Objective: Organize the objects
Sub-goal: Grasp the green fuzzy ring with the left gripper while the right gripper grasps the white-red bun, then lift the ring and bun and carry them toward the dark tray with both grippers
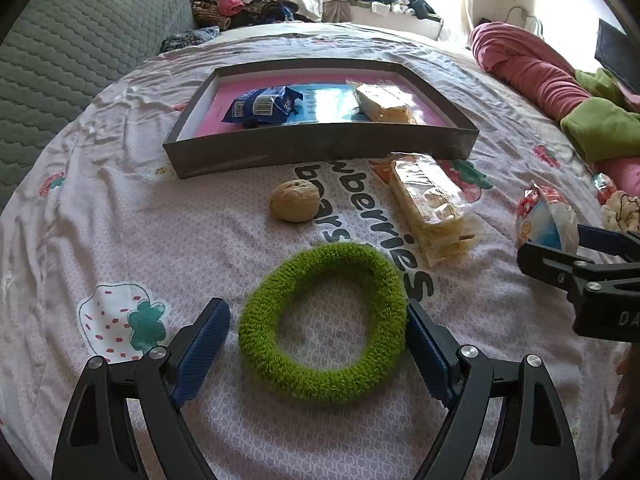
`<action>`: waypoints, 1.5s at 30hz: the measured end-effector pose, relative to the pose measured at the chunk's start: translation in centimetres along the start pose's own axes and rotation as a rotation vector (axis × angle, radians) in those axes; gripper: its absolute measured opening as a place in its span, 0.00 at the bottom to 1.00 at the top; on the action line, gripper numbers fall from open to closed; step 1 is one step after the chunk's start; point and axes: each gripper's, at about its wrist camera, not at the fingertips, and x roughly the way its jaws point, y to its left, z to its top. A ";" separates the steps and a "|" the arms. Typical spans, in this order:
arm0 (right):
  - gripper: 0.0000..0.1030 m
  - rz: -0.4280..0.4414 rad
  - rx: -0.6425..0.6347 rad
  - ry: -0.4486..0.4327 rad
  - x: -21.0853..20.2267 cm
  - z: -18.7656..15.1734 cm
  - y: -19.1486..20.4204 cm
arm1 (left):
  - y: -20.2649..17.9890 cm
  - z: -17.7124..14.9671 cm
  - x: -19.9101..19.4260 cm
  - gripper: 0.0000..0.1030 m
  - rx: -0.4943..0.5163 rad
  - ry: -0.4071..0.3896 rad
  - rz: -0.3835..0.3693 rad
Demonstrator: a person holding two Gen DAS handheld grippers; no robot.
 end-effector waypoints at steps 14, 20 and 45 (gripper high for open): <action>0.80 0.015 0.019 0.006 1.2 0.4 -0.1 | 0.2 0.2 0.6 0.84 -0.002 -0.003 -0.017; 0.65 0.026 0.019 0.004 1.3 0.4 0.1 | 0.2 0.2 0.4 0.66 -0.010 0.001 -0.034; 0.51 0.101 -0.018 -0.033 -2.2 -0.4 1.9 | 0.6 0.1 -3.0 0.23 -0.042 -0.007 -0.113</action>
